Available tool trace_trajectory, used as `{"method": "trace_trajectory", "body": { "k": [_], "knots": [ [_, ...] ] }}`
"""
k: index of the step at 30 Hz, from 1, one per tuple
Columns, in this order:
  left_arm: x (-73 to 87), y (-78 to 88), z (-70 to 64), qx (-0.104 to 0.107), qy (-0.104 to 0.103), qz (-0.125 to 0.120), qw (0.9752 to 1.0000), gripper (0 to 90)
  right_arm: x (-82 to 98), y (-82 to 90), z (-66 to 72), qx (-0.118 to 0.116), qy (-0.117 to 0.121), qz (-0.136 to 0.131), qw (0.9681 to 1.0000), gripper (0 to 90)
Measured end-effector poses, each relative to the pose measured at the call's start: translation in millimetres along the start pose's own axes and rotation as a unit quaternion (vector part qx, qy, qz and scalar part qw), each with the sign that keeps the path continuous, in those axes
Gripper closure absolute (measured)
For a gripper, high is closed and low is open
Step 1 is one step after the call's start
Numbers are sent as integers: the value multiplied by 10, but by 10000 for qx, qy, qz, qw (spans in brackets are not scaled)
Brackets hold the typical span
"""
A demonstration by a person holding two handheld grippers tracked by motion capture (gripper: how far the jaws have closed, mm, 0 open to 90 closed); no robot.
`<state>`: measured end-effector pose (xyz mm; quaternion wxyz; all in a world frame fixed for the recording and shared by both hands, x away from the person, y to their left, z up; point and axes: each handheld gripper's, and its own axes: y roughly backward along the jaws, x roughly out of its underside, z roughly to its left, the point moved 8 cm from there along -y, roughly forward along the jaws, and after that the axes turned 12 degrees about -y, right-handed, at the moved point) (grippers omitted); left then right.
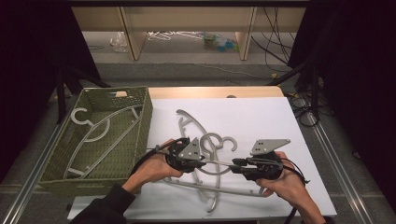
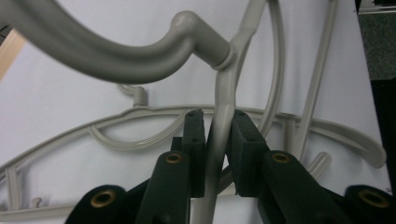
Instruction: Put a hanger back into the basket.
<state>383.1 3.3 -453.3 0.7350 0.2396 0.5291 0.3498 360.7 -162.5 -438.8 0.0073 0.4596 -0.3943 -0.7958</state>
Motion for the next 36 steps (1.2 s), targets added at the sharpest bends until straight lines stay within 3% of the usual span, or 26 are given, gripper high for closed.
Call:
{"method": "trace_trajectory", "body": {
  "k": [2,5,7,11,13,16,20,21,23,28,33,36],
  "knots": [
    [-24,-8,-15,-12,233,-35,9997,808,-49,35,-20,142,-173,-182,9996,543],
    [-4,9,7,-24,325,107,9994,820,-111,100,-67,317,-361,-381,9981,447],
    [24,21,40,-125,527,143,9984,821,-142,147,-91,420,-422,-525,9968,400],
    [126,99,156,-319,969,154,9947,821,-195,261,-176,609,-704,-864,9919,353],
    [184,166,233,-438,1260,126,9910,821,-196,298,-201,631,-805,-966,9901,346],
    [241,290,317,-511,1516,55,9871,821,-156,303,-193,577,-908,-1055,9886,335],
    [247,472,420,-685,1794,-116,9813,821,-95,278,-112,489,-849,-978,9904,334],
    [243,496,432,-717,1807,-125,9808,821,-78,271,-91,509,-804,-960,9908,334],
    [203,601,472,-789,1953,-264,9772,821,-46,251,-41,420,-816,-896,9917,331],
    [139,764,533,-852,2079,-454,9734,821,81,113,5,289,-887,-754,9928,312],
    [125,950,632,-896,2414,-799,9630,821,145,47,-25,341,-954,-624,9929,307],
    [117,1082,701,-970,2481,-848,9601,821,150,32,-33,383,-915,-600,9933,306]
  ]
}}
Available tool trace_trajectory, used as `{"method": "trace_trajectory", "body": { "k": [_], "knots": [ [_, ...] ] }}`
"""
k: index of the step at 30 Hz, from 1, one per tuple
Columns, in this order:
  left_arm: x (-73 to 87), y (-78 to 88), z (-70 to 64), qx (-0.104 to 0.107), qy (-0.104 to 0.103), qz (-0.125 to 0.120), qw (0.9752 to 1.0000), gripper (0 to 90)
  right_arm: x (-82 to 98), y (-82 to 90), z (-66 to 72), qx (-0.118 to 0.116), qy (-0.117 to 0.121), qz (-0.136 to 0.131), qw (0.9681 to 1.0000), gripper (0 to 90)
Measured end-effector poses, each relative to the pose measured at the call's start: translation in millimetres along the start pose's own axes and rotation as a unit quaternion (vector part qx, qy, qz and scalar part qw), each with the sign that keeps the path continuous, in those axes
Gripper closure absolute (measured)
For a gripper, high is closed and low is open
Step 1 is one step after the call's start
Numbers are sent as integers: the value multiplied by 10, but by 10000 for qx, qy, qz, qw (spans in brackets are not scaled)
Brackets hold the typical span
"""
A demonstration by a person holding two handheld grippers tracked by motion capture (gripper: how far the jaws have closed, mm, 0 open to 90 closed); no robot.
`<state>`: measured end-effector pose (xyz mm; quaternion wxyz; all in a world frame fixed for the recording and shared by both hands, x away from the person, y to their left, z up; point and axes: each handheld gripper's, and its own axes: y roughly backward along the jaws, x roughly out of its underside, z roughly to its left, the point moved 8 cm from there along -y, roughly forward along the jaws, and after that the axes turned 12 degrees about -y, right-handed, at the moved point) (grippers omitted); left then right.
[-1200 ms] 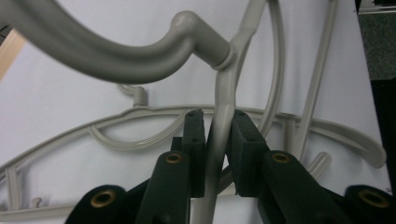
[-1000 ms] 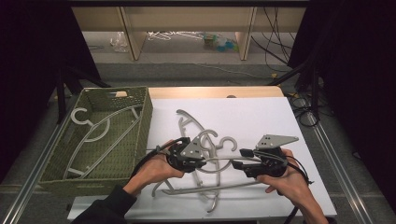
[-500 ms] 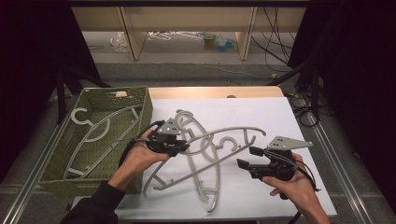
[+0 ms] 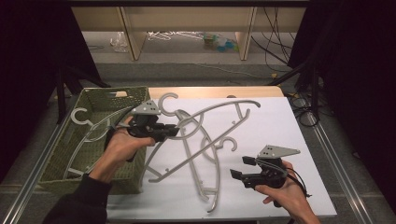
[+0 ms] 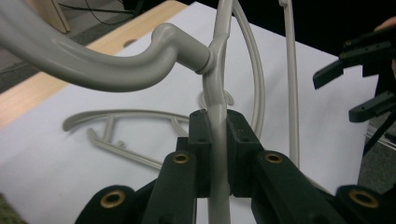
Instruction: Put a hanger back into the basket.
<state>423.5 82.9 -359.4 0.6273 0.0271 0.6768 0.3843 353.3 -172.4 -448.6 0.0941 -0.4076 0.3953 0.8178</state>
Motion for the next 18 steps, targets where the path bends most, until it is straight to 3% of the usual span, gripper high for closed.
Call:
{"method": "trace_trajectory", "body": {
  "k": [2,4,5,8,12,15,18],
  "knots": [
    [-57,86,42,-68,-1,-46,10000,821,2,-13,8,-79,-18,-16,10000,305],
    [-133,192,50,21,46,-139,9999,821,3,-17,1,-97,-36,-22,9999,305],
    [-168,258,67,19,-38,-154,9999,821,4,-11,-15,-31,-36,-16,10000,305],
    [-196,403,172,-126,8,-164,9998,821,16,-16,-16,-113,-78,-2,9999,305],
    [-132,604,357,-279,221,-235,9991,821,20,-11,-29,-29,-100,15,9999,305],
    [-64,713,471,-389,342,-256,9983,821,25,-20,-30,-91,-104,39,9999,305],
    [30,881,641,-627,415,-207,9970,821,33,-28,-39,-93,-122,59,9999,305]
  ]
}}
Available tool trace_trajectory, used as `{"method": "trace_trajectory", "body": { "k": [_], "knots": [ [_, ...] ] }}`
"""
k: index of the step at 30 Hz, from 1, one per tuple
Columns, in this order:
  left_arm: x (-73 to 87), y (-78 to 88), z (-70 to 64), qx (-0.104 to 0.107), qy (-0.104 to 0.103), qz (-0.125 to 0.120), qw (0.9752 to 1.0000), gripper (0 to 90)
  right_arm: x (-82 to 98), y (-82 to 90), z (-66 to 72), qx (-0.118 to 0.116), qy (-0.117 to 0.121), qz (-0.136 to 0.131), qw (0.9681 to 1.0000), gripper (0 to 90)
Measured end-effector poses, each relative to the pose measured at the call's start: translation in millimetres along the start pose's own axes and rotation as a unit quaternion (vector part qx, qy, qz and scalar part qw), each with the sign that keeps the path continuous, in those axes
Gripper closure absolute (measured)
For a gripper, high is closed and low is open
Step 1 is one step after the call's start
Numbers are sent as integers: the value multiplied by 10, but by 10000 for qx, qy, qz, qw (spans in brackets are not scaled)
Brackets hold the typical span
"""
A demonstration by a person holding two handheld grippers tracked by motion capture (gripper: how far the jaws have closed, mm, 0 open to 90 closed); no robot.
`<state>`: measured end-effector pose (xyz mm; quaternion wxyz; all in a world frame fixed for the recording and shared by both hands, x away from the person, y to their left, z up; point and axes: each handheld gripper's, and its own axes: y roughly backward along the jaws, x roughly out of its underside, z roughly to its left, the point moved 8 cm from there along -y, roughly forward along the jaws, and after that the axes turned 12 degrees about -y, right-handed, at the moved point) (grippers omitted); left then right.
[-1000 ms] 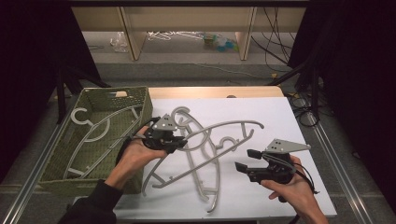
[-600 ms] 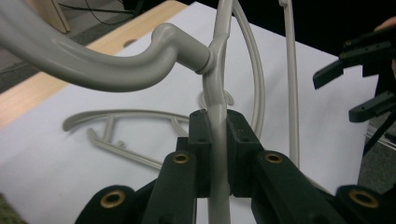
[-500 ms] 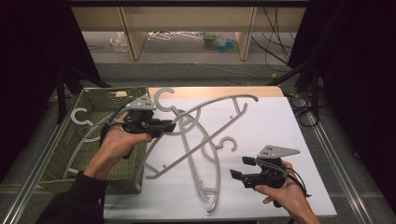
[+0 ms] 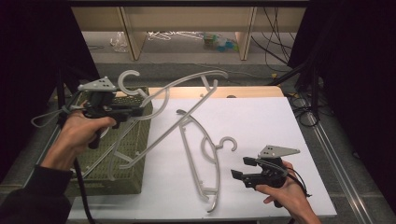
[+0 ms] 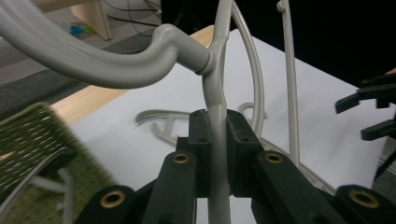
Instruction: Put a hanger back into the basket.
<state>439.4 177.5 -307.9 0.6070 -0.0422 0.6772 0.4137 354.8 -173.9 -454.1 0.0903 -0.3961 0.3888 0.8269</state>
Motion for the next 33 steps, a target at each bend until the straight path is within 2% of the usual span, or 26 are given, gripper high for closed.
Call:
{"method": "trace_trajectory", "body": {
  "k": [2,4,5,6,9,12,14,16,17,18,20,24,30,31,33],
  "knots": [
    [57,103,128,-160,54,62,9998,820,1,-4,-9,11,-8,-8,10000,305],
    [123,216,273,-410,-30,182,9990,821,0,-1,-16,16,-30,1,10000,305],
    [150,262,334,-525,14,192,9984,821,3,7,-23,54,-35,26,10000,305],
    [163,288,369,-599,100,164,9980,821,4,7,-26,57,-37,21,10000,305],
    [266,406,550,-821,150,233,9962,821,5,-8,-27,24,-27,0,10000,302],
    [372,477,706,-976,161,290,9947,820,19,-17,-30,47,-44,48,10000,302],
    [447,497,788,-1057,264,296,9936,821,17,-18,-28,46,-56,52,10000,302],
    [537,529,870,-1197,206,441,9916,820,18,-15,-32,50,-50,51,10000,302],
    [571,526,901,-1241,231,389,9912,821,18,-13,-37,76,-61,43,9999,302],
    [615,544,941,-1286,183,448,9905,820,15,-17,-38,46,-55,33,10000,301],
    [703,555,987,-1296,299,513,9898,820,20,-24,-45,58,-67,48,9999,301],
    [867,581,1101,-1423,288,648,9873,820,22,-26,-44,56,-62,50,10000,300],
    [1145,603,1273,-1576,188,1041,9818,820,29,-31,-44,60,-79,71,9999,300],
    [1207,622,1312,-1584,140,1200,9800,820,33,-30,-45,66,-91,86,9999,300],
    [1280,633,1346,-1623,120,1310,9779,820,34,-27,-50,61,-85,90,9999,299]
  ]
}}
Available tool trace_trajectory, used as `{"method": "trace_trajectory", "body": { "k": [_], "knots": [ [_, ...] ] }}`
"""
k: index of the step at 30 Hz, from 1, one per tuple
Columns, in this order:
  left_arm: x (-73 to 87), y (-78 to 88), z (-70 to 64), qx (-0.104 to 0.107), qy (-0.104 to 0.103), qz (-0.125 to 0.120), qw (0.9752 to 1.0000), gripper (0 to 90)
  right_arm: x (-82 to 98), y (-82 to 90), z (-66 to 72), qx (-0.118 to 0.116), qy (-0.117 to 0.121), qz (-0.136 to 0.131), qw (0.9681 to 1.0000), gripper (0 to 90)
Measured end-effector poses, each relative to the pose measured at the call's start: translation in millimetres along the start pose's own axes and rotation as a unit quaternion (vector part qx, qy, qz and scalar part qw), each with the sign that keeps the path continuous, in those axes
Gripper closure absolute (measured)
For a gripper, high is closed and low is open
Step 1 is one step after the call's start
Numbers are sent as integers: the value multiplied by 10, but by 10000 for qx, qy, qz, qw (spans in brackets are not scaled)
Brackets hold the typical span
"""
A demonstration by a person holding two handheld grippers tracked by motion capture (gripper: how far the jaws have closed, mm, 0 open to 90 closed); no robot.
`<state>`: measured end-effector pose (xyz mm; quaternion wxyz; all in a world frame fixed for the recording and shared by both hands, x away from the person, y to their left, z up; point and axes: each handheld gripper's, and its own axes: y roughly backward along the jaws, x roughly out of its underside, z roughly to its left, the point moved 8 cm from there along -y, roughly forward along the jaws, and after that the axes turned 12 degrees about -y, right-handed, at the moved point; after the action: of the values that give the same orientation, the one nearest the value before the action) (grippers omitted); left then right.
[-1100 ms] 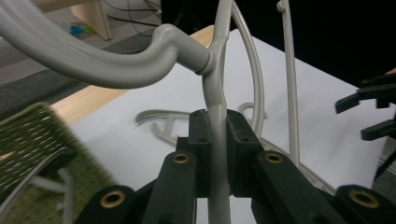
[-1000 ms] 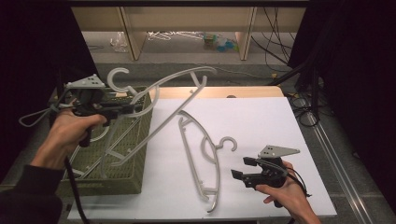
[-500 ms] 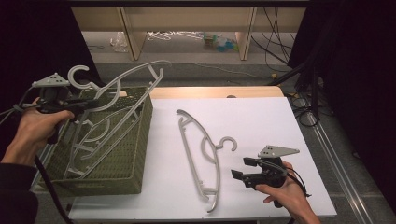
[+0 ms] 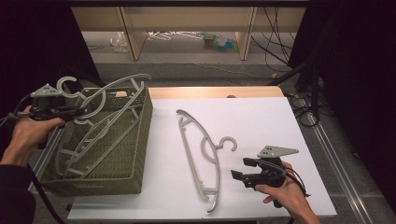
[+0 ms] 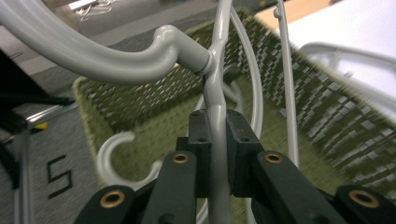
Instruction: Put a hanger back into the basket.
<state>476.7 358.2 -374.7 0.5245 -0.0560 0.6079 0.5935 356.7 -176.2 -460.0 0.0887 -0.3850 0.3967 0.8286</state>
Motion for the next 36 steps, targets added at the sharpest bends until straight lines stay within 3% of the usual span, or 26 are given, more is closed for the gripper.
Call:
{"method": "trace_trajectory", "body": {
  "k": [4,5,6,8,9,10,13,16,19,23,25,32,34,36],
  "knots": [
    [115,-9,32,-9,40,20,10000,820,0,-3,-12,-1,-11,4,10000,298],
    [132,-21,31,-35,156,-36,9999,820,1,-7,-11,-2,-19,-5,10000,299],
    [179,-9,49,-13,78,95,9999,820,2,-9,-12,-5,-11,-2,10000,298],
    [216,-33,58,-53,91,79,9999,820,4,-21,-3,-56,4,-11,10000,299],
    [224,-51,42,-66,246,73,9997,820,5,-22,0,-57,3,-7,10000,299],
    [253,-65,57,-71,144,121,9998,819,5,-23,2,-62,2,-8,10000,299],
    [279,-118,47,-32,137,169,9998,819,-1,-21,1,-45,-5,-1,10000,299],
    [304,-188,-2,20,91,325,9994,819,4,-15,-12,-26,-8,4,10000,299],
    [318,-272,-46,19,113,324,9994,816,3,-17,-20,-31,-10,-1,10000,299],
    [426,-363,-53,62,289,449,9986,818,1,-6,-25,-11,-13,-5,10000,299],
    [497,-434,-105,111,260,584,9979,817,-2,-8,-31,-7,-26,-22,10000,299],
    [632,-605,-200,208,470,686,9963,815,11,-26,-9,-40,-12,16,10000,299],
    [619,-620,-229,315,507,685,9959,782,8,-27,-21,-16,-32,25,10000,298],
    [582,-588,-195,180,589,620,9962,671,16,-28,-25,-36,-46,24,10000,299]
  ]
}}
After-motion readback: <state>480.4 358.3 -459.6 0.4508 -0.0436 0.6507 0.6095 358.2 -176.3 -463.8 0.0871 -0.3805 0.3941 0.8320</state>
